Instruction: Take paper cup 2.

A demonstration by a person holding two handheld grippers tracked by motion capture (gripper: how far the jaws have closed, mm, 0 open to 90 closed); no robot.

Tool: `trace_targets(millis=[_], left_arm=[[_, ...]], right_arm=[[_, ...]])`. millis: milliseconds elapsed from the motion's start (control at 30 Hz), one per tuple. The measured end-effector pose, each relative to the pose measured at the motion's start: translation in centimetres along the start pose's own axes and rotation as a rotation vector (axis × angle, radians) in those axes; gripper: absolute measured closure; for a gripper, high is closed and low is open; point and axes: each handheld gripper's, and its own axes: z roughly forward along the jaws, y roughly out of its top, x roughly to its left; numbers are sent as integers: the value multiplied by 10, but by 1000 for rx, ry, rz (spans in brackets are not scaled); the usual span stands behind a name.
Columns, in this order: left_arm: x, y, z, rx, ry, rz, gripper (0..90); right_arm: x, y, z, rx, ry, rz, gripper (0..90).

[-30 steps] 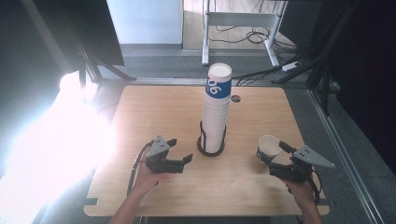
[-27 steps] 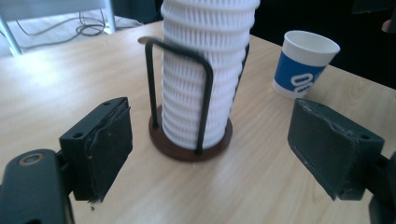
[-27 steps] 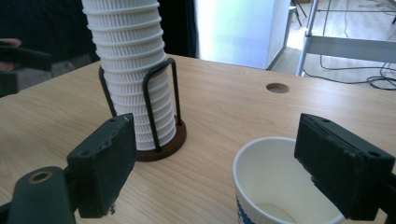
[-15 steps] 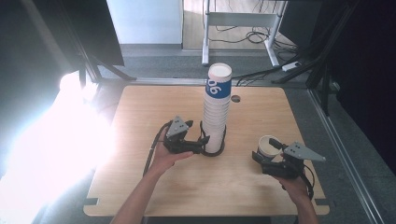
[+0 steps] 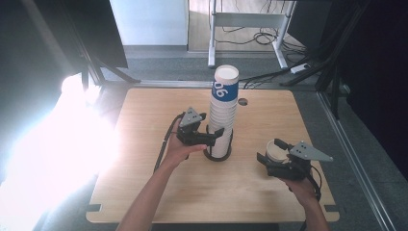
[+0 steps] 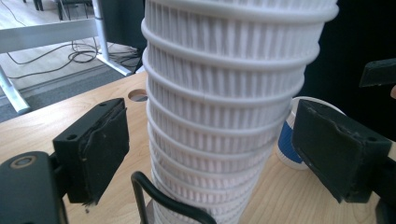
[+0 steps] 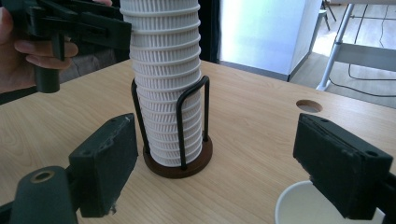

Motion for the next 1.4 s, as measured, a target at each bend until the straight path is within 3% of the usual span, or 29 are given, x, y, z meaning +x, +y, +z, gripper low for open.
trace_targets(millis=[567, 667, 967, 1233, 1400], left_arm=[[-5, 3, 15, -15, 14, 11, 115], [-8, 4, 20, -24, 34, 24, 118], [-8, 3, 20, -32, 38, 25, 122], [-9, 2, 20, -34, 47, 35, 127], [-10, 2, 20, -34, 51, 39, 128]], right_arm=[[1, 5, 7, 14, 12, -8, 142], [2, 4, 8, 14, 16, -5, 143], [3, 10, 11, 17, 22, -21, 145], [-2, 49, 17, -44, 76, -6, 154], [-2, 89, 28, -81, 108, -22, 160]])
